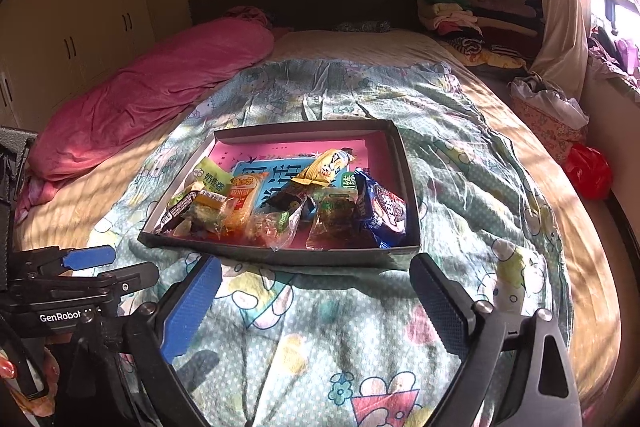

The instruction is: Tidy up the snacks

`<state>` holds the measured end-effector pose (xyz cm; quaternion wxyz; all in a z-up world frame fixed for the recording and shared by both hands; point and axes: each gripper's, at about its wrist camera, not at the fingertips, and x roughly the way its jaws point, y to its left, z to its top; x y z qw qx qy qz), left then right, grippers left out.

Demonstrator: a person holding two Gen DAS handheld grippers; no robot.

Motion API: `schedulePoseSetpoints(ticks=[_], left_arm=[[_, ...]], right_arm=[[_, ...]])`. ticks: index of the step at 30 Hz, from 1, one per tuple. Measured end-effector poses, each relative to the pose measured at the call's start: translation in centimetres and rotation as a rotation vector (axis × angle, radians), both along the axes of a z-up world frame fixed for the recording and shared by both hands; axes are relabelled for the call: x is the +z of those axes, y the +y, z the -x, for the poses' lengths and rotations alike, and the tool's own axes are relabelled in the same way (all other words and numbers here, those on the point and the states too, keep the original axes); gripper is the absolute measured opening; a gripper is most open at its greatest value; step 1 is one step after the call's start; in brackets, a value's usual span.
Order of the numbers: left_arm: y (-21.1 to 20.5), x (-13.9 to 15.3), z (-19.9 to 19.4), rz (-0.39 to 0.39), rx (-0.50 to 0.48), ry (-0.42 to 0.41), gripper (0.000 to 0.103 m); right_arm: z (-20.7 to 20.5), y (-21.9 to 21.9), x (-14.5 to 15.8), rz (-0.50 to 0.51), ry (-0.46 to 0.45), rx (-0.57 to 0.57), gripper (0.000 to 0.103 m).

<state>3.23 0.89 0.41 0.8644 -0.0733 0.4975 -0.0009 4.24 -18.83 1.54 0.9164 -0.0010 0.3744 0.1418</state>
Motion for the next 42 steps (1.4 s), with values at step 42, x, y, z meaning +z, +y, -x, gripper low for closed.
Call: schedulePoseSetpoints(ticks=[42], left_arm=[[-0.5,0.0,2.5,-0.052,0.012,-0.001,0.076]], right_arm=[[3.1,-0.4,-1.3,-0.018,0.063,-0.006,0.097]])
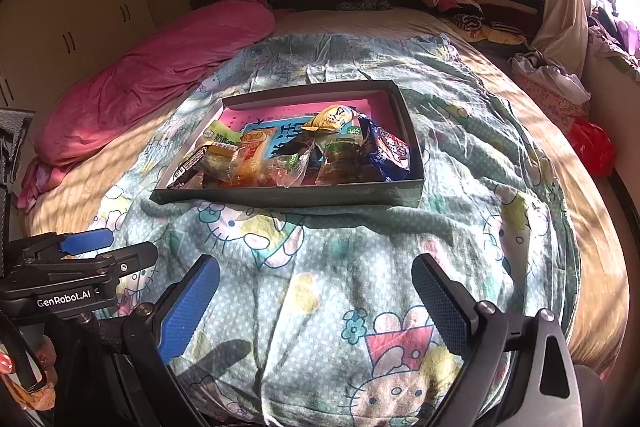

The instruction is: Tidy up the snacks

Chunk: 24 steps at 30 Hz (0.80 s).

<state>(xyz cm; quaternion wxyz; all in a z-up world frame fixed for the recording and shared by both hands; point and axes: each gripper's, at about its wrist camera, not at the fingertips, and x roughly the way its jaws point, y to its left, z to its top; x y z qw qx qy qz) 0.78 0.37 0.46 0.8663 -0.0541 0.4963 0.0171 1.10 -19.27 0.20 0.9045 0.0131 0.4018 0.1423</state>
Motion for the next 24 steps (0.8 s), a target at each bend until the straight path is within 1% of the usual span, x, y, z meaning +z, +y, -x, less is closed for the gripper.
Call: schedulePoseSetpoints(ticks=[24], left_arm=[[0.34,0.15,-0.08,-0.019,0.023,-0.002,0.076]], right_arm=[[0.03,-0.32,0.42,-0.008,-0.021,-0.013,0.097]])
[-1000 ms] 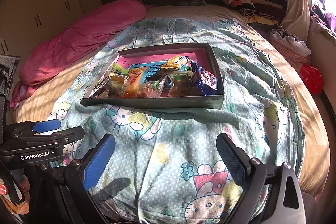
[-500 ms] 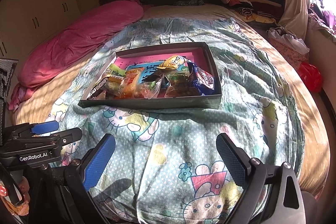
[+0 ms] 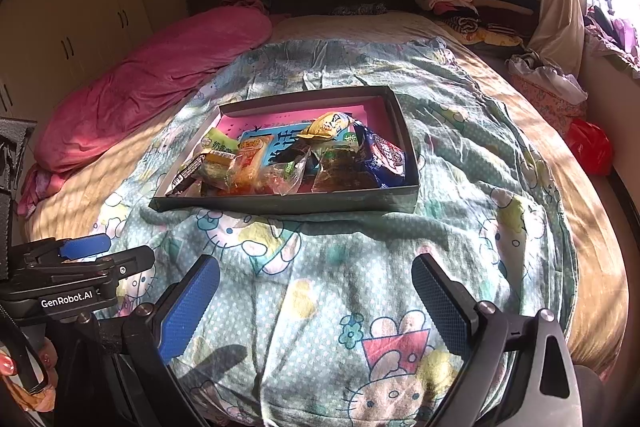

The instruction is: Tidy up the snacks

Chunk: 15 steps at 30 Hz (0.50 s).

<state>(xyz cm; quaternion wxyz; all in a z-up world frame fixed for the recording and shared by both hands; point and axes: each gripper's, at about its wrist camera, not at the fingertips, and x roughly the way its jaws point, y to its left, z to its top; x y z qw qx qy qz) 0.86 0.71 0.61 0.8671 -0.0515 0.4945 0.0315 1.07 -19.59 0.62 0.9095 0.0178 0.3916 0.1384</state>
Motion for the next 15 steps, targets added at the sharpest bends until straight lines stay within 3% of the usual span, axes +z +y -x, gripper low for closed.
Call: schedulePoseSetpoints(ticks=[15], left_arm=[[0.15,0.14,-0.14,-0.022,0.009,-0.017,0.076]], right_arm=[[-0.09,-0.15,0.37,0.010,-0.016,-0.018,0.097]])
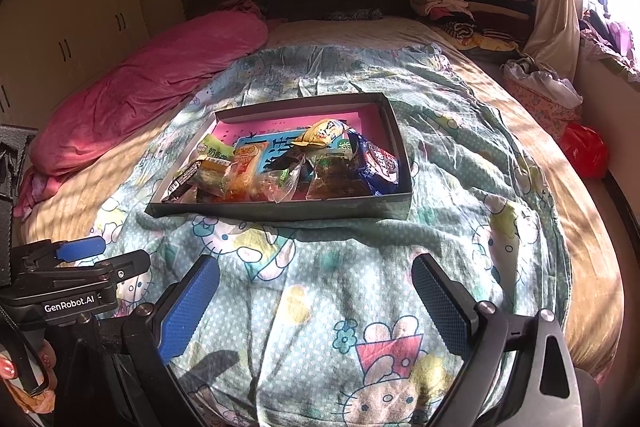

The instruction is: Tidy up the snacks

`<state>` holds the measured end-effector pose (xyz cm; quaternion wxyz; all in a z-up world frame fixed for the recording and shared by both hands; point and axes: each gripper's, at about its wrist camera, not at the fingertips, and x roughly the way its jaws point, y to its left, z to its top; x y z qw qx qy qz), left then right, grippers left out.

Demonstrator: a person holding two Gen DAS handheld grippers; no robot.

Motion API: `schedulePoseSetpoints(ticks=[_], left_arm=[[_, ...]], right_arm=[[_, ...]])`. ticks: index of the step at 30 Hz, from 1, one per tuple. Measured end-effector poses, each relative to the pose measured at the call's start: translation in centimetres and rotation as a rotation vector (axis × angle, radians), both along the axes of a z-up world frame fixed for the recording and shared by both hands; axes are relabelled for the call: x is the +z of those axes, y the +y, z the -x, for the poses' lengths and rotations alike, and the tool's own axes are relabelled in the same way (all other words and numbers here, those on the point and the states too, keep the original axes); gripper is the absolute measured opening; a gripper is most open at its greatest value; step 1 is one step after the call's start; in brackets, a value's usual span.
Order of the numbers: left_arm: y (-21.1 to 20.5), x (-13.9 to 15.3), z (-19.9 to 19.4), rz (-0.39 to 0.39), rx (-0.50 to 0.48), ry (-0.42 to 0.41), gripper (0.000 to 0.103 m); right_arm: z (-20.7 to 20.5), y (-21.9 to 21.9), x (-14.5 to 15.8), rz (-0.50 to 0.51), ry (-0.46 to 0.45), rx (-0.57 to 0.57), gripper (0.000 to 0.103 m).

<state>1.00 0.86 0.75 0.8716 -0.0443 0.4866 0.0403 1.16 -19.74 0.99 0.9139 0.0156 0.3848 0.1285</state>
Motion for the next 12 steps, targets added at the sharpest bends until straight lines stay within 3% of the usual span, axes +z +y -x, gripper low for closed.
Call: schedulePoseSetpoints(ticks=[5,12], left_arm=[[0.7,0.0,-0.5,0.009,0.010,-0.016,0.076],[4.9,0.4,-3.0,-0.002,0.119,-0.057,0.076]], right_arm=[[-0.4,-0.3,-0.2,0.001,-0.001,-0.015,0.097],[-2.5,-2.7,-0.8,0.007,-0.003,-0.097,0.097]])
